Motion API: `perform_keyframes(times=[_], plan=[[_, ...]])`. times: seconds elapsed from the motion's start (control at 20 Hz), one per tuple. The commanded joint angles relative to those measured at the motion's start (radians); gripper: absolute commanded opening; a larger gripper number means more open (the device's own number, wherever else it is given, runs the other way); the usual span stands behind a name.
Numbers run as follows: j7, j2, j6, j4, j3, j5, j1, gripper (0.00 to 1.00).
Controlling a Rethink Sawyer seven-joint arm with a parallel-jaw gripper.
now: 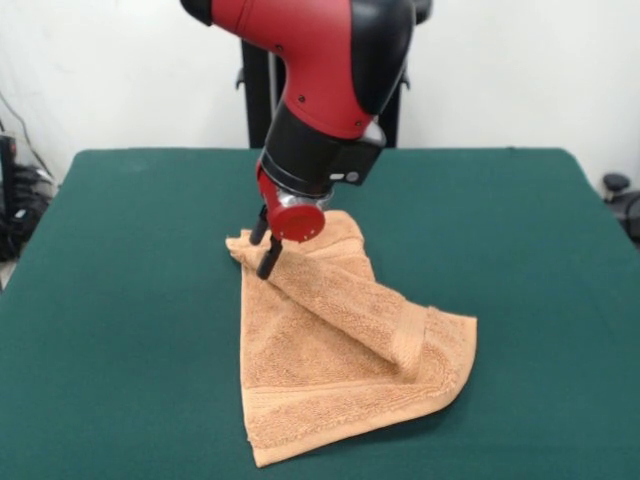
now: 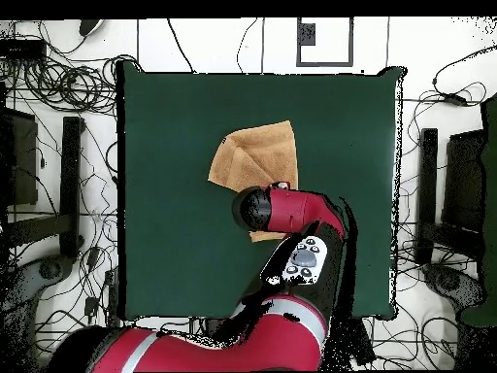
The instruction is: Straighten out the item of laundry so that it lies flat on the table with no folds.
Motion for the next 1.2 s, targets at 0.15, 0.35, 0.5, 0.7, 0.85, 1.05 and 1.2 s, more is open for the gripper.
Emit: perform_keyframes(times=[0.15, 0.35, 0.5, 0.7, 0.85, 1.05, 1.2], plan=[[0.088, 0.04, 0.013, 0.084, 0.128, 0.063, 0.023, 1.0], [0.092, 0.027, 0.021, 0.098, 0.127, 0.067, 0.031, 1.0], [0.07, 0.014, 0.049, 0.108, 0.142, 0.066, 0.026, 1.0], [0.047, -0.001, 0.073, 0.121, 0.162, 0.065, 0.018, 1.0], [0.04, -0.007, 0.07, 0.131, 0.171, 0.06, 0.015, 1.0], [0.034, -0.005, 0.078, 0.134, 0.175, 0.054, 0.015, 1.0], [0.029, 0.002, 0.087, 0.138, 0.188, 0.056, 0.011, 1.0]])
